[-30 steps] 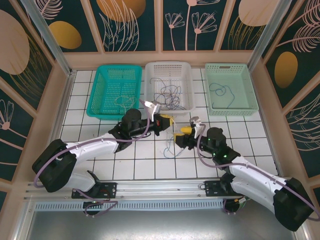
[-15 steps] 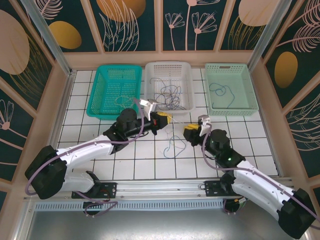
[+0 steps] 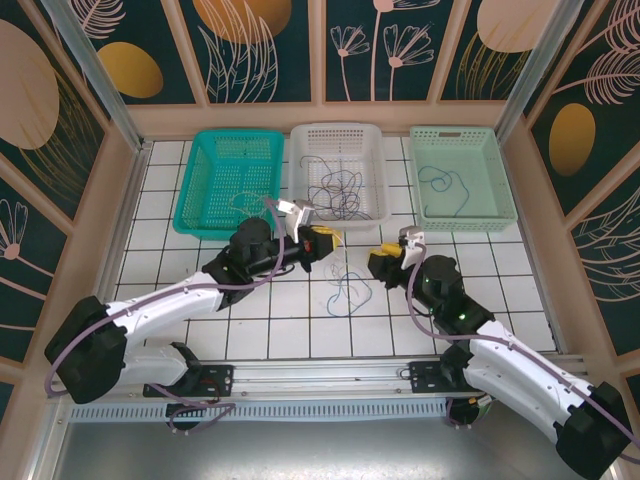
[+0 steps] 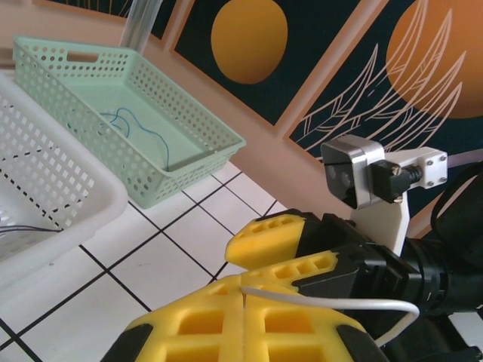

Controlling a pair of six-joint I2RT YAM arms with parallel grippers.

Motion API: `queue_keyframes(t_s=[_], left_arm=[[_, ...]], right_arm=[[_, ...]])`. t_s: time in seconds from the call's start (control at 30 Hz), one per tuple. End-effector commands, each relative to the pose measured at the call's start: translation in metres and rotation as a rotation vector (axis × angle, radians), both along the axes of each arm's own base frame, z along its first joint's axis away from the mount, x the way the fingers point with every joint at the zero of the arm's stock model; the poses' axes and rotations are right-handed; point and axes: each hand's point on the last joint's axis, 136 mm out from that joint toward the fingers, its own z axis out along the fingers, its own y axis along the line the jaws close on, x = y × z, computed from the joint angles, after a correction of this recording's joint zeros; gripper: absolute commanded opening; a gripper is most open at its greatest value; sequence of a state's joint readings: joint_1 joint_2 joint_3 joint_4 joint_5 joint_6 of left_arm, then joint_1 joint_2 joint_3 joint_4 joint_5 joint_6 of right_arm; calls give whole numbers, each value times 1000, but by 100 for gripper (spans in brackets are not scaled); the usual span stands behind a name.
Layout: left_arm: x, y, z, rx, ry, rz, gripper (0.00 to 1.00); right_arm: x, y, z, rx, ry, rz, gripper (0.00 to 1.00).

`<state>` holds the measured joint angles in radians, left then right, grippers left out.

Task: Untangle the cables

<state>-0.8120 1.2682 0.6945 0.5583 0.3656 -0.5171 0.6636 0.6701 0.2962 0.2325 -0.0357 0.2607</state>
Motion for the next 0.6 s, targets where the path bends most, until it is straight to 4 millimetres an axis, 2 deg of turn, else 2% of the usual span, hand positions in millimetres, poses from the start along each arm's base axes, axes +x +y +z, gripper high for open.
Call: queue_keyframes(t_s=[0.0,0.13,0.2,0.4,0.57], left_arm=[[-6,2,11,-36,-24,-9,0],[-3,5,22,-75,-24,16,0],[-3,7,31,-94,-35,27,0],[-10,8,62,-176,-65,-4,0],[-13,8,73,-225,-60,-22,1]], right_arm=[[-9,11,6,39,-37,88,49],[-15,16,-9,47,-12,125,56],[-18,21,-14,56,4,154,63],[-18,32,-12,87,-35,169,73],[-20,47,-8,93,-61,210,75]])
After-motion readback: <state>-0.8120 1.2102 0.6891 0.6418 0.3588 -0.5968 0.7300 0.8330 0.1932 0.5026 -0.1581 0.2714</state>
